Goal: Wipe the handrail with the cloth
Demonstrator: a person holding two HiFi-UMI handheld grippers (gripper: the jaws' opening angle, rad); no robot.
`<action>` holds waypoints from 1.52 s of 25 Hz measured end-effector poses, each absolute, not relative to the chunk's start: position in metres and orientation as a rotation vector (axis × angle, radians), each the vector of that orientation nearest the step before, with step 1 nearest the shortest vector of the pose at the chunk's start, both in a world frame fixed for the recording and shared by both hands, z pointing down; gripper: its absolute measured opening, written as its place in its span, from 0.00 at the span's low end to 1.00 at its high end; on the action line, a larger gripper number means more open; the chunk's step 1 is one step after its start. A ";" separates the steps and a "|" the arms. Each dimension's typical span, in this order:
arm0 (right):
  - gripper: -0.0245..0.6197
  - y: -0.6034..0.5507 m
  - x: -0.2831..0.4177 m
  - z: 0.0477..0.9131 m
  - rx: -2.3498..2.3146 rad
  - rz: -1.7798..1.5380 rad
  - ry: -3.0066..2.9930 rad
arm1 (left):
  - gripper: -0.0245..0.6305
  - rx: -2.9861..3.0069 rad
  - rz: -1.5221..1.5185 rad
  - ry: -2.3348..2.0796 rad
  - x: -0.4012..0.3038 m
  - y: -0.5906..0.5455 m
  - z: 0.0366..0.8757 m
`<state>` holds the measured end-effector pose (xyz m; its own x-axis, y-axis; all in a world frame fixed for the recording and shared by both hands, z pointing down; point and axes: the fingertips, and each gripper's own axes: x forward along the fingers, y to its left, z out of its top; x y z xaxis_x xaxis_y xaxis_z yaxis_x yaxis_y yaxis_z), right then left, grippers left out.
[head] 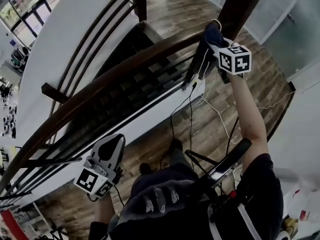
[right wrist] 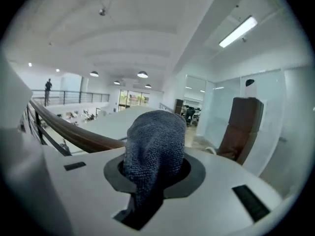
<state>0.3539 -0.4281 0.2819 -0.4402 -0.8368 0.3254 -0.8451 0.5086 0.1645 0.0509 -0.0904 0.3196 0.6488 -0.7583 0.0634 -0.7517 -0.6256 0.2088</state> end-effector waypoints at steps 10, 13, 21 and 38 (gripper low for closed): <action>0.14 -0.629 0.430 0.330 1.465 0.093 -2.129 | 0.05 2.522 0.178 -1.536 0.099 -0.156 0.312; 0.14 -0.632 0.421 0.334 1.434 0.095 -2.139 | 0.05 2.487 0.306 -1.591 0.105 -0.160 0.319; 0.14 -0.582 0.333 0.348 1.293 -0.047 -2.185 | 0.05 2.453 0.304 -1.642 0.072 -0.142 0.333; 0.14 -0.378 0.018 0.365 1.118 0.033 -2.339 | 0.05 2.416 0.205 -1.655 -0.160 0.014 0.348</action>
